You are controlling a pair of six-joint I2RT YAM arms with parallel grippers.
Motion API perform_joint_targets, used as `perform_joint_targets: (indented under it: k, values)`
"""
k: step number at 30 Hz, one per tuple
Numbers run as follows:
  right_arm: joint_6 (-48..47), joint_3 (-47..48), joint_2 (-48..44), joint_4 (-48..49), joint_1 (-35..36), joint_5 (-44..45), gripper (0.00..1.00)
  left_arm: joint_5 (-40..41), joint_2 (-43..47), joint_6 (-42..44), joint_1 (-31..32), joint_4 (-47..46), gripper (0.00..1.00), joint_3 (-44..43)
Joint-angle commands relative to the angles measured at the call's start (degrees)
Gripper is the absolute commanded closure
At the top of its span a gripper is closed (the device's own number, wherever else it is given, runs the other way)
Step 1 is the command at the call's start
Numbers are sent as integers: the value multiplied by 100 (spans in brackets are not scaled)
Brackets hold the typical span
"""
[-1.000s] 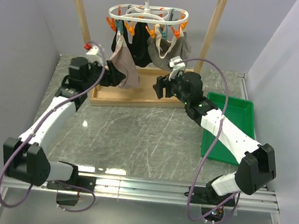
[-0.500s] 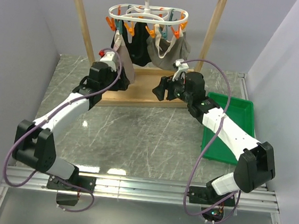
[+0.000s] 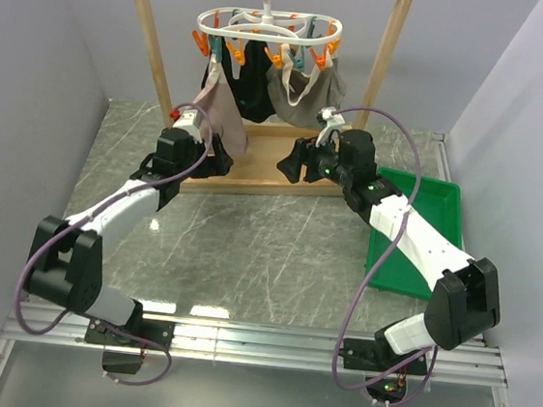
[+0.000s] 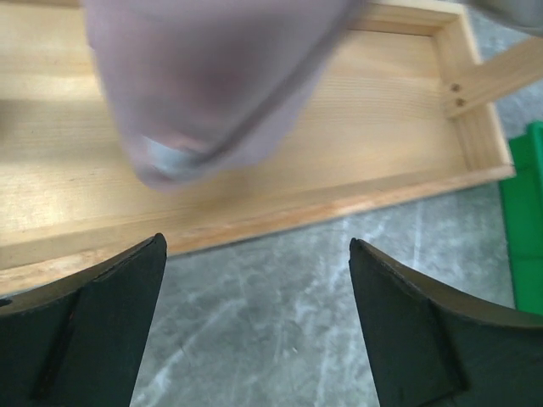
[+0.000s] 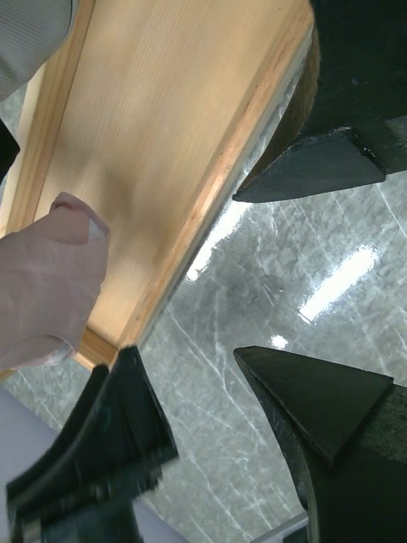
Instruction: Clip the underwear to the hanger
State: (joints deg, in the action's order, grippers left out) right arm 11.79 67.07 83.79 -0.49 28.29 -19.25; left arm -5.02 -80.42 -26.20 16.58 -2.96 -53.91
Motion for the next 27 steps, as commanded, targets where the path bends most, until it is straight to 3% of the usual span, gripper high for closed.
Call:
perform_joint_targets:
  k: [1, 5, 11, 14, 15, 17, 18, 20, 27]
  values:
    - [78, 70, -47, 128, -105, -193, 24, -122, -254, -298, -190, -661, 6, 29]
    - [148, 113, 41, 137, -166, -299, 25, -403, -377, -298, -304, -1433, 7, 109]
    - [113, 87, 111, 234, -245, -422, 25, -1097, -430, -518, -410, -1900, 26, 56]
    - [244, 96, 182, 356, -289, -554, 25, -1475, -500, -553, -410, -1980, 45, -14]
    - [279, 113, 251, 365, -298, -606, 26, -1528, -518, -579, -410, -1963, 61, -40]
    - [358, 183, 339, 392, -333, -685, 27, -1572, -536, -545, -410, -1822, 75, -155]
    - [394, 193, 357, 453, -351, -747, 28, -1581, -510, -527, -419, -1709, 89, -181]
    - [534, 219, 427, 532, -368, -826, 29, -1703, -378, -510, -419, -1498, 99, -216]
    - [1842, 272, 972, 761, -518, -1274, 31, -2502, 570, -36, -436, -452, 100, -391]
